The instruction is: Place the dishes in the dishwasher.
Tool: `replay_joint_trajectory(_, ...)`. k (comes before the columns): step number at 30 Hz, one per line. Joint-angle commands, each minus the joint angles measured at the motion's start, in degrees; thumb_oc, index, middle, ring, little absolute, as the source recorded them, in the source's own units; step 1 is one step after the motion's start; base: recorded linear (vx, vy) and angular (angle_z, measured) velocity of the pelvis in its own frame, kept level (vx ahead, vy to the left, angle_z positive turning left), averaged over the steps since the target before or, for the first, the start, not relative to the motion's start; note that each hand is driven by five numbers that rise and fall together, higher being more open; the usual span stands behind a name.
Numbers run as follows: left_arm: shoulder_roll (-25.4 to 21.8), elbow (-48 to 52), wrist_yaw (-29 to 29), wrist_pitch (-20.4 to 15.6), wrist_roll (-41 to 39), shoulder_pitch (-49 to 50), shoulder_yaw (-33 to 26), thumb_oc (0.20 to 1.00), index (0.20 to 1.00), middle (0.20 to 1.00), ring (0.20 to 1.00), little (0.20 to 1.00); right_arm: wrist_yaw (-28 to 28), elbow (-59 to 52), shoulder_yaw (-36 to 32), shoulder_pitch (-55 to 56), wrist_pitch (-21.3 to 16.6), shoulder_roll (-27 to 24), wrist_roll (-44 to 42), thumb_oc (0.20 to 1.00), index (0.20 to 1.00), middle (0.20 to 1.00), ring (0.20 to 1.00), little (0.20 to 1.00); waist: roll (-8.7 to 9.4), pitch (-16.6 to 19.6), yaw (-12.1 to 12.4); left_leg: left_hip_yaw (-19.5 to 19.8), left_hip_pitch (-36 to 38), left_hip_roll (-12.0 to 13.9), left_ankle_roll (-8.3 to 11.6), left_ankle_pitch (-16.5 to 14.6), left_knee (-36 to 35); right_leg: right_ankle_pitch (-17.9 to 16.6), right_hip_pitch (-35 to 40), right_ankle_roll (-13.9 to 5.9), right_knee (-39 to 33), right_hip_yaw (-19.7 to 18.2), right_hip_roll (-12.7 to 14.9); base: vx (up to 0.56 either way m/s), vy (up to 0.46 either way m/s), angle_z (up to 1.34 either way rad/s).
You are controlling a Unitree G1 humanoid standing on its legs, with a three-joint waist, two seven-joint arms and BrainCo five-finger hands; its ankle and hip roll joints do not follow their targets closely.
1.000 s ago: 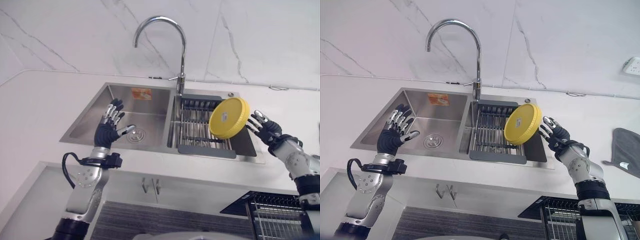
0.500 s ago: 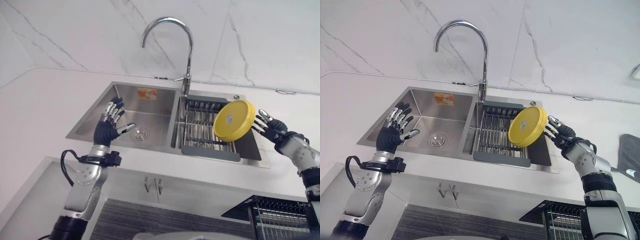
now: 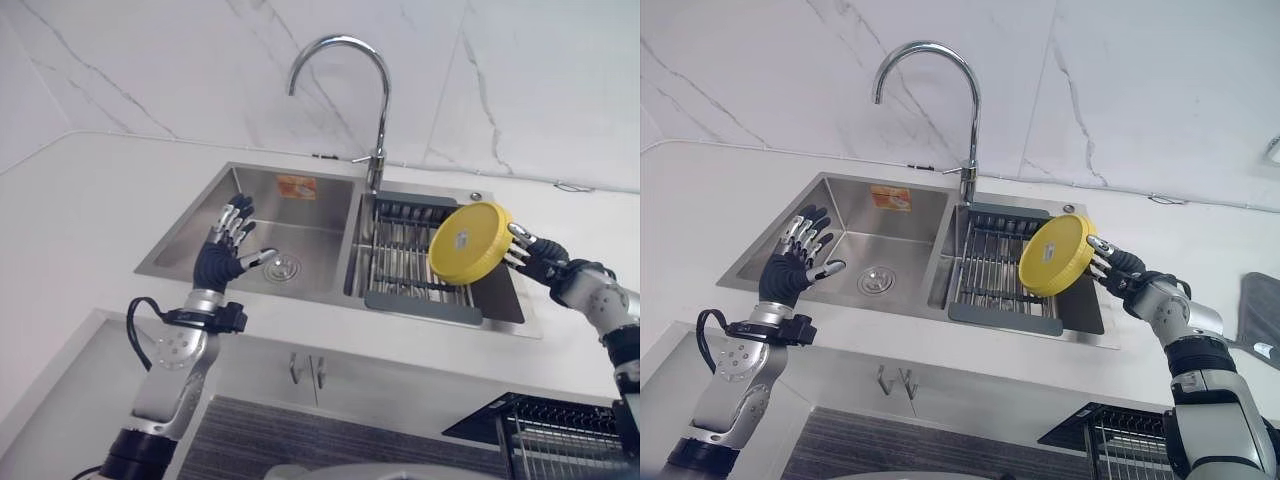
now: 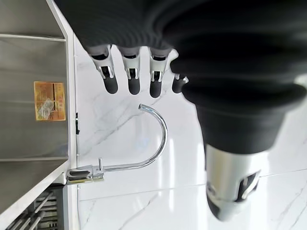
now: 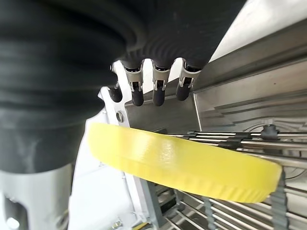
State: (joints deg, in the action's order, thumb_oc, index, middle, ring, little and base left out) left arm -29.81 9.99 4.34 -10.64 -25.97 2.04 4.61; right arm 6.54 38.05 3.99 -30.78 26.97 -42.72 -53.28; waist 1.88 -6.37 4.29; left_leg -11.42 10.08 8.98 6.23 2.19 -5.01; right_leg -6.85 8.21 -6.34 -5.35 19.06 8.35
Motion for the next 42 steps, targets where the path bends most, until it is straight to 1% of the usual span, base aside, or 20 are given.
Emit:
replay_joint_trajectory(1, -2.18, -0.2, 0.43, -1.83, 0.07, -4.37, 2.93, 1.0, 1.0, 1.0, 1.0, 1.0, 0.63, 2.63, 2.25, -8.79, -1.23, -3.68, 0.78, 1.0, 1.0, 1.0, 1.0, 1.0, 0.11, 0.63, 1.63, -0.2, 0.12, 1.71, 0.76, -1.75, 0.01, 5.6, 2.98, -0.71, 0.35, 0.85, 1.61, 0.0, 0.0, 0.0)
replay_joint_trajectory(8, -2.42, -0.05, 0.34, -1.31, -0.18, -4.26, 2.95, 1.0, 1.0, 1.0, 1.0, 1.0, 0.77, 4.16, 3.41, -10.36, 0.18, -4.34, 3.83, 1.0, 1.0, 1.0, 1.0, 1.0, 0.26, 0.48, 1.94, -0.05, 0.15, 1.61, 0.75, -1.71, 0.01, 5.59, 3.1, -0.69, 0.35, 0.95, 1.59, 0.0, 0.0, 0.0)
replay_joint_trajectory(9, -2.42, -0.22, 0.56, -1.48, -0.2, -4.21, 3.11, 1.0, 1.0, 1.0, 1.0, 1.0, -1.85, 4.76, 3.85, -10.92, 1.65, -4.72, 4.03, 1.0, 1.0, 1.0, 1.0, 1.0, 0.23, 0.42, 1.97, -0.11, 0.18, 1.59, 0.75, -1.68, 0.01, 5.59, 3.15, -0.68, 0.35, 0.96, 1.6, 0.0, 0.0, 0.0)
replay_joint_trajectory(10, -2.42, 0.02, 0.84, -1.29, -0.15, -4.18, 3.15, 1.0, 1.0, 1.0, 1.0, 1.0, -3.02, 5.35, 3.88, -11.18, 1.78, -4.59, 2.94, 1.0, 1.0, 1.0, 1.0, 1.0, 0.24, 0.41, 1.99, -0.13, 0.24, 1.58, 0.74, -1.7, 0.01, 5.59, 3.21, -0.69, 0.35, 0.89, 1.59, 0.0, 0.0, 0.0)
replay_joint_trajectory(16, -2.64, -0.16, 1.66, -0.94, -0.41, -4.87, 4.16, 1.0, 1.0, 1.0, 1.0, 1.0, -3.29, 7.77, 4.32, -13.59, 0.85, -3.95, 3.02, 1.0, 1.0, 1.0, 1.0, 1.0, 0.13, 0.35, 2.25, 0.0, 0.29, 1.46, 0.63, -1.73, 0.01, 5.59, 3.29, -0.61, 0.35, 0.93, 1.57, 0.0, 0.0, 0.0)
replay_joint_trajectory(20, -2.68, -0.11, 1.81, -1.11, -0.57, -4.77, 3.91, 1.0, 1.0, 1.0, 1.0, 1.0, -2.19, 7.47, 4.83, -13.75, 1.32, -3.63, 3.71, 1.0, 1.0, 1.0, 1.0, 1.0, 0.15, 0.38, 2.34, 0.05, 0.24, 1.31, 0.53, -1.77, 0.01, 5.58, 3.23, -0.59, 0.35, 0.98, 1.59, 0.0, 0.0, 0.0)
replay_joint_trajectory(28, -2.71, -0.31, 1.81, -0.64, -0.85, -5.01, 4.14, 1.0, 1.0, 1.0, 1.0, 1.0, -0.97, 10.54, 5.36, -15.99, 1.28, -4.56, 4.54, 1.0, 1.0, 1.0, 1.0, 1.0, 0.27, 0.4, 2.74, 0.27, 0.37, 1.24, 0.53, -1.77, 0.01, 5.56, 3.4, -0.56, 0.35, 1.03, 1.53, 0.0, 0.0, 0.0)
replay_joint_trajectory(32, -2.81, -0.5, 1.63, -1.11, -1.1, -4.84, 4.17, 1.0, 1.0, 1.0, 1.0, 1.0, -0.58, 11.18, 5.72, -16.67, 1.41, -4.59, 5.0, 1.0, 1.0, 1.0, 1.0, 1.0, 0.26, 0.48, 2.9, 0.32, 0.31, 1.21, 0.56, -1.72, 0.01, 5.55, 3.38, -0.54, 0.35, 1.16, 1.5, 0.0, 0.0, 0.0)
replay_joint_trajectory(42, -2.93, -0.81, 2.35, -0.93, -1.39, -5.3, 4.75, 1.0, 1.0, 1.0, 1.0, 1.0, 2.24, 14.5, 7.82, -18.88, 2.39, -5.06, 8.66, 1.0, 1.0, 1.0, 1.0, 1.0, 0.44, 0.92, 3.23, 0.39, 0.13, 1.08, 0.46, -1.55, 0.01, 5.37, 3.23, -0.46, 0.35, 1.33, 1.51, 0.0, 0.0, 0.0)
